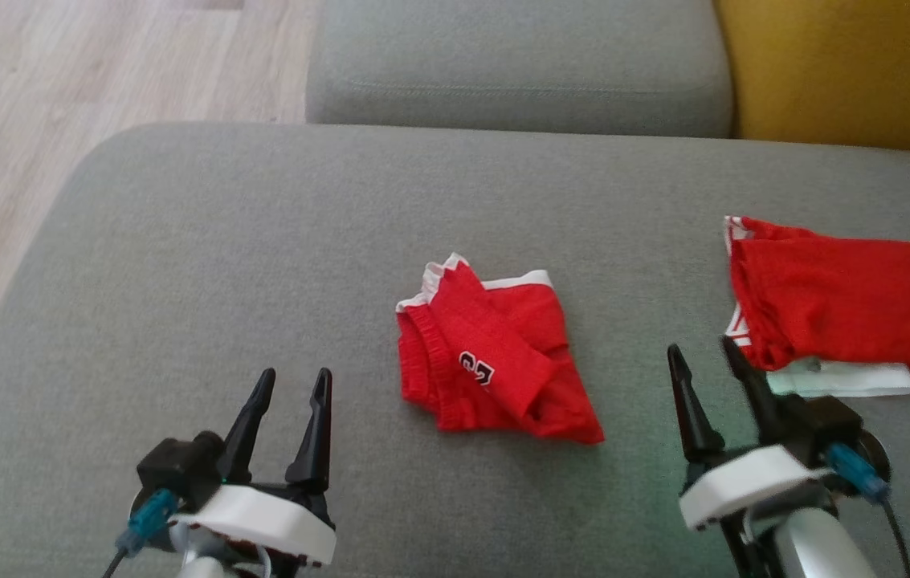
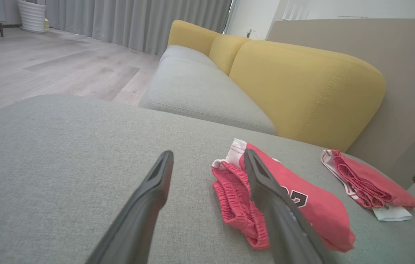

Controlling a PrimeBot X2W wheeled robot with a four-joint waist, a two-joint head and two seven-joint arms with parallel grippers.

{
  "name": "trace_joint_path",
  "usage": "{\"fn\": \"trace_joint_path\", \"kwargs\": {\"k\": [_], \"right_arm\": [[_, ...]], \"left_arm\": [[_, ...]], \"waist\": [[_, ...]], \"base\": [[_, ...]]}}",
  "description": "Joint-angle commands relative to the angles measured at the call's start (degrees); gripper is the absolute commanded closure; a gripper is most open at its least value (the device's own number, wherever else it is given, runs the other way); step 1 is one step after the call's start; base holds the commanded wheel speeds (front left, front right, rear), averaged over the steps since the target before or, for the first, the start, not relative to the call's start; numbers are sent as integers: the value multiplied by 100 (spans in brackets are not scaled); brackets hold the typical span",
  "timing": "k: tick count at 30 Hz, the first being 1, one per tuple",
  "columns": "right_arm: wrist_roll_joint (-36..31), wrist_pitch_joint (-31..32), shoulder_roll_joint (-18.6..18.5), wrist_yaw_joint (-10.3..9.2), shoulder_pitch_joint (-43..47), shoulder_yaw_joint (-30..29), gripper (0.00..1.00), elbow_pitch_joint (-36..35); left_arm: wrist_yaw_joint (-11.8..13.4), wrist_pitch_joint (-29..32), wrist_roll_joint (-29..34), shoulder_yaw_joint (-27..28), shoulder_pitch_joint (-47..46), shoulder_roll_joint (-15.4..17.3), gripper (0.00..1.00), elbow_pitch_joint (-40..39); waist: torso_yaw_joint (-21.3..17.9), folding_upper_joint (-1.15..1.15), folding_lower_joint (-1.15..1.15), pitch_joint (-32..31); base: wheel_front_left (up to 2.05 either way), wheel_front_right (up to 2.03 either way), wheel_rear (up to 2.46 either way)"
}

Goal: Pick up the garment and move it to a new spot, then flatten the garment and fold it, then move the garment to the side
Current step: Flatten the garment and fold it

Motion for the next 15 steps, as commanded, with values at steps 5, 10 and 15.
{"fn": "trace_joint_path", "kwargs": {"k": [5, 10, 15], "right_arm": [[-103, 54, 5, 11, -704, 431, 100, 75], [-131, 229, 5, 11, -1131, 896, 100, 712], [-164, 209, 5, 11, -1494, 1213, 100, 1500]], "left_arm": [[-17, -68, -80, 101, -388, 5, 0, -146], [-51, -68, -101, 68, -487, 5, 0, -87], [-79, -68, -134, 38, -581, 5, 0, -52]], "waist": [[271, 0, 0, 262], [543, 0, 0, 455], [798, 0, 0, 576]], "base": [[0, 0, 0], [0, 0, 0], [0, 0, 0]]}}
